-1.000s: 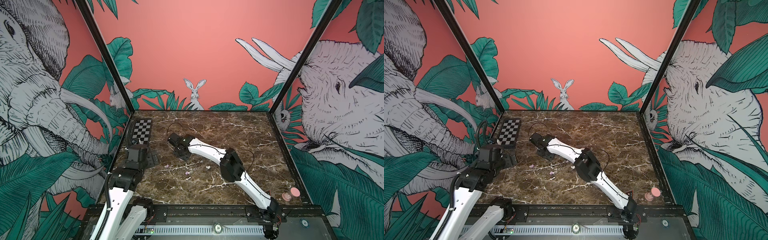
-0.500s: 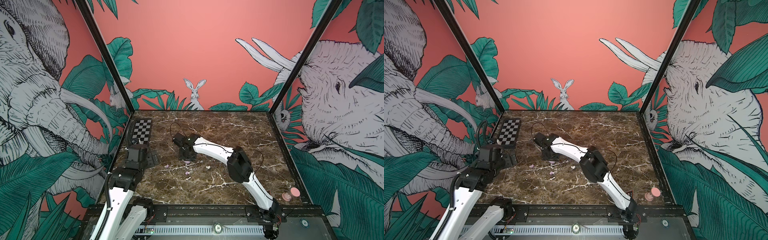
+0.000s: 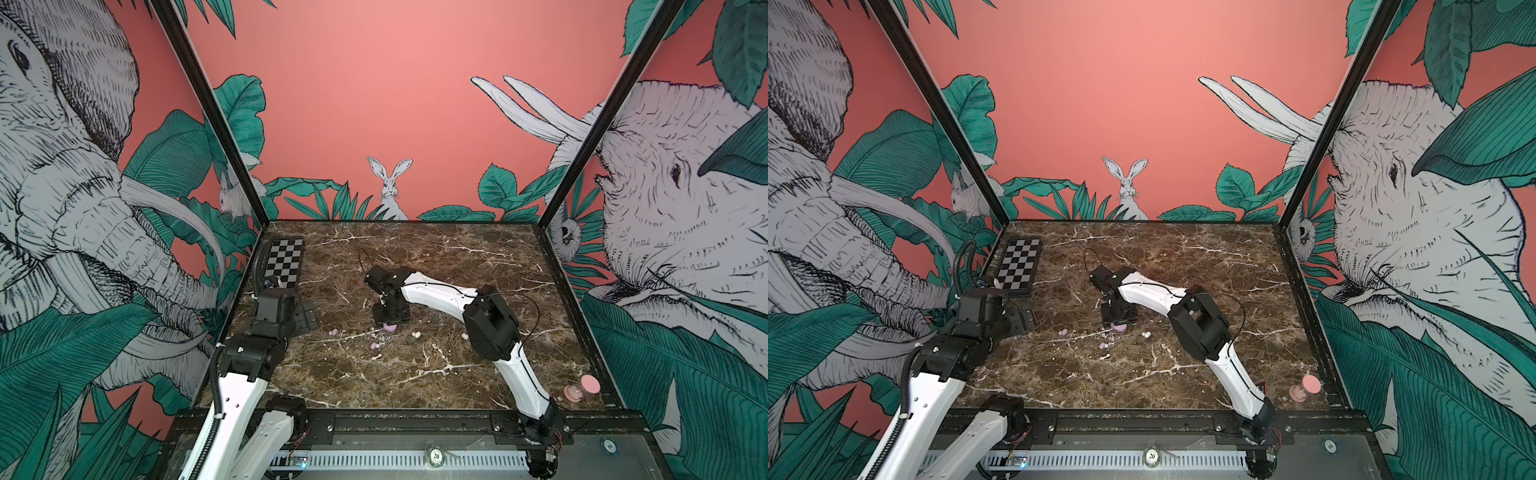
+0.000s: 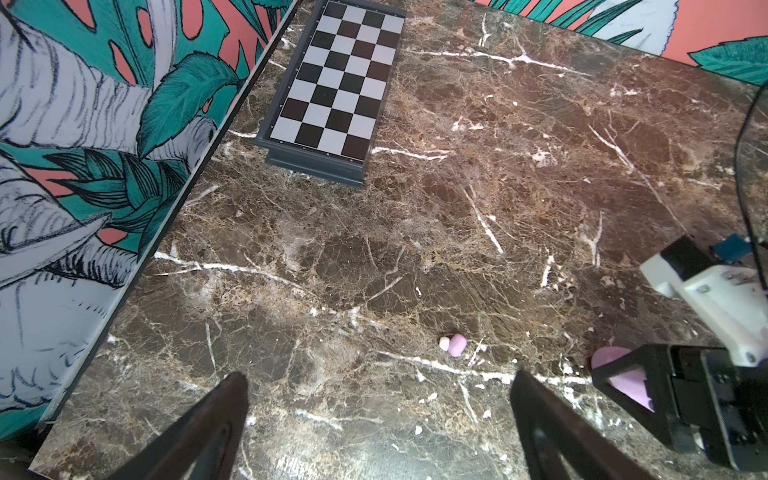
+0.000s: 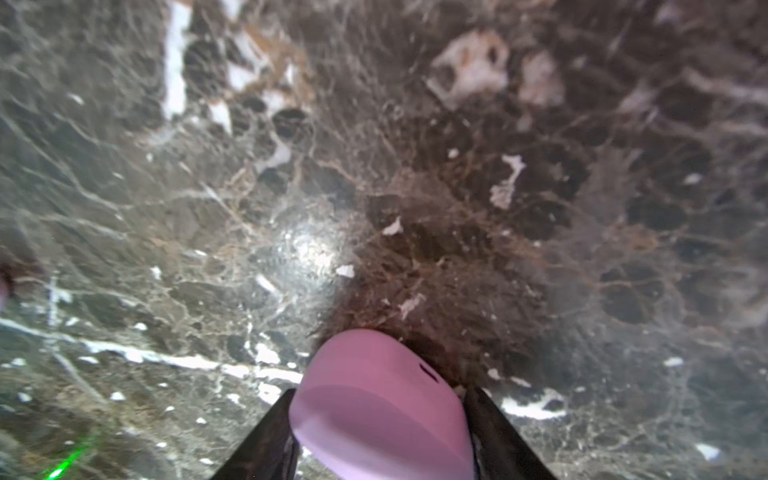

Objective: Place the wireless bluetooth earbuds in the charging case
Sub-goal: 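Lift the pink case and carry it toward the white earbuds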

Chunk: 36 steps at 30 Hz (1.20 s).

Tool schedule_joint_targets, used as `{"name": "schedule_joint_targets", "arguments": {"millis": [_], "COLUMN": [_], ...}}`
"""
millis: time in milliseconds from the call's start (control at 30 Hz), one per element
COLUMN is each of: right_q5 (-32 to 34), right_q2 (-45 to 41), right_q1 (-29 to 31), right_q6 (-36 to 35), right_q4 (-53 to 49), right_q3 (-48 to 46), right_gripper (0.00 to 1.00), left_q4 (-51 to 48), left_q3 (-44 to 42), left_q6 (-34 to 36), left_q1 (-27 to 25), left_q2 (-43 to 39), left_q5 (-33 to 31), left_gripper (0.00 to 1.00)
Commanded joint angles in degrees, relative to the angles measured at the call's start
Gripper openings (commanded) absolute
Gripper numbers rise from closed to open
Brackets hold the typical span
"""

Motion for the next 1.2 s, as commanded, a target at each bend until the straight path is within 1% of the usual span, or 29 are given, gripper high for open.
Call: {"name": "schedule_joint_targets", "arguments": {"millis": [0, 133, 233, 300, 367, 400, 433, 467, 533, 600, 700, 800, 967, 1100, 1167], "right_q5": [3.0, 4.6, 5.9, 6.4, 8.0, 7.3, 7.2, 8.3, 10.2, 10.3, 12.4, 12.0, 10.6, 12.1, 12.0], "right_q2": [-2.9, -3.2, -3.7, -5.1, -7.0, -8.0, -9.2, -10.2, -11.2, -11.0, -9.9, -6.9, -2.1, -0.7, 0.4], "right_q1": [0.2, 0.2, 0.2, 0.2, 0.5, 0.7, 1.0, 1.1, 1.7, 2.2, 3.3, 3.6, 3.7, 3.9, 4.0], "right_q6": [-3.8, -3.7, -1.5, 2.1, 9.1, 11.9, 15.6, 19.4, 24.8, 28.4, 33.4, 35.5, 37.1, 38.9, 40.2], "right_q4": [-0.2, -1.2, -2.5, -2.5, -3.5, -2.6, -1.7, -2.3, -2.7, -4.5, -6.2, -8.9, -13.0, -13.1, -13.9], "right_q3": [-1.2, -1.0, -0.4, -0.6, -0.6, -1.0, -1.5, -1.5, -0.9, 0.9, 2.6, 4.8, 9.4, 10.2, 10.6], "right_gripper": [0.62, 0.67, 0.76, 0.81, 0.92, 0.96, 0.98, 0.98, 0.98, 0.98, 0.98, 0.98, 0.96, 0.89, 0.88], "left_q4": [-0.3, -0.4, -0.4, -0.4, -0.3, -0.3, -0.3, -0.3, -0.3, -0.3, -0.2, -0.3, 0.0, -0.1, 0.0], "left_q3": [-0.4, -0.4, -0.4, -0.4, -0.4, -0.4, -0.4, -0.4, -0.4, -0.4, -0.3, -0.2, -0.4, -0.4, -0.4], "left_q6": [-0.4, -0.4, -0.4, -0.4, -0.4, -0.4, -0.4, -0.3, -0.3, -0.2, -0.2, -0.1, -0.1, -0.1, 0.0], "left_q1": [-0.2, -0.2, -0.2, -0.2, -0.2, -0.2, -0.2, -0.2, -0.2, -0.1, -0.2, -0.1, -0.2, -0.2, -0.2], "left_q2": [0.0, 0.2, 0.3, 0.1, 0.1, 0.2, 0.3, 0.3, 0.4, 0.5, 0.8, 0.6, -0.2, 0.1, 0.0], "left_q5": [-0.9, -0.9, -1.1, -1.1, -1.0, -0.9, -0.9, -0.9, -0.8, -0.6, -0.1, -0.1, 0.2, 0.4, 0.7], "left_gripper": [0.99, 0.99, 0.99, 0.99, 0.99, 0.99, 0.99, 0.99, 0.99, 0.99, 0.99, 0.99, 0.99, 0.99, 0.99]}}
